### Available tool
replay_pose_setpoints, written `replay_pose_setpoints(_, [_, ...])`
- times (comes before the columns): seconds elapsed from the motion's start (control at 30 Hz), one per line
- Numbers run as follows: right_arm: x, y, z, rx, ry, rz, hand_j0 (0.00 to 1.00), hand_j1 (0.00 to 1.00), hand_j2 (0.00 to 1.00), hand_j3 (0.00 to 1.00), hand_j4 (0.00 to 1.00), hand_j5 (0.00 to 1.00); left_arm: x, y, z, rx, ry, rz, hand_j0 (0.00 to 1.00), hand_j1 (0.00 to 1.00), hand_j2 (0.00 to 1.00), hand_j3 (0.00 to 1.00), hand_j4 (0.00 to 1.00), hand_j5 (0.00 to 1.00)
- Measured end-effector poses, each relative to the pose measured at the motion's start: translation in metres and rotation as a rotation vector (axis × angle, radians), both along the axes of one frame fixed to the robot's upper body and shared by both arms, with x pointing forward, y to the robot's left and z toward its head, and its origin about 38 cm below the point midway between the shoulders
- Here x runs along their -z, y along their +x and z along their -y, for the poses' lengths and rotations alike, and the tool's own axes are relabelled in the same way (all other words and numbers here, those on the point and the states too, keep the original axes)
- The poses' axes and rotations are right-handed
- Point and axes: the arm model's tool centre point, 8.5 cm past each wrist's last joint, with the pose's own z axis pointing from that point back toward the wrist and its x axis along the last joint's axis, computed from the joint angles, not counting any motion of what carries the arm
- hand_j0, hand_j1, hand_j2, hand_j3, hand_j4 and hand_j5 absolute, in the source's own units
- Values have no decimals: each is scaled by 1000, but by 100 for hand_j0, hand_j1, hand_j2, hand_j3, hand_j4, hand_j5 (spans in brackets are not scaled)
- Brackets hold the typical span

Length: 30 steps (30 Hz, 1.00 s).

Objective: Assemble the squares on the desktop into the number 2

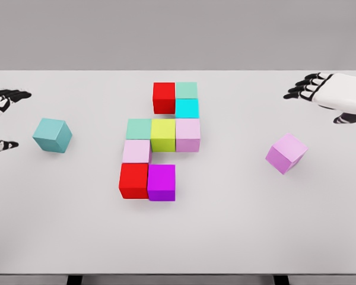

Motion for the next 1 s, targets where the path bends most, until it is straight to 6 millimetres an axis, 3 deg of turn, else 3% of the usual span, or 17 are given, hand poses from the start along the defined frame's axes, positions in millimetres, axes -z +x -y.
replay_pose_setpoints(0.13, [-12,-2,-8,-33,21,21,100,100,100,100,100,100,10,0,2,-10,-22,-9,100,100,100,100,100,100])
replay_pose_setpoints(0.23, [-9,-8,-16,-72,67,-25,100,100,100,100,100,100,11,1,4,-10,-25,-8,100,100,100,100,100,100])
replay_pose_setpoints(0.37, [4,-11,-33,-122,93,-70,100,100,100,100,100,100,13,0,10,4,-18,-8,100,100,100,100,100,100])
replay_pose_setpoints(0.57, [32,-9,-45,-141,22,-118,100,100,100,100,100,100,4,0,37,115,72,-31,100,100,100,100,100,100])
replay_pose_setpoints(0.7, [48,-8,-37,-116,6,-164,100,100,100,100,100,100,-20,-5,27,152,124,-225,100,100,100,100,100,100])
replay_pose_setpoints(0.77, [50,-9,-34,-107,58,-195,100,100,100,100,100,100,-52,4,24,126,138,-243,100,100,100,100,100,100])
replay_pose_setpoints(0.83, [51,-11,-29,-101,106,-225,100,100,100,100,100,100,-64,9,20,81,135,-285,100,100,100,100,100,100])
replay_pose_setpoints(1.0, [62,-16,-29,-105,131,-287,100,100,100,100,100,100,-56,12,13,-100,113,-408,100,100,100,100,100,100])
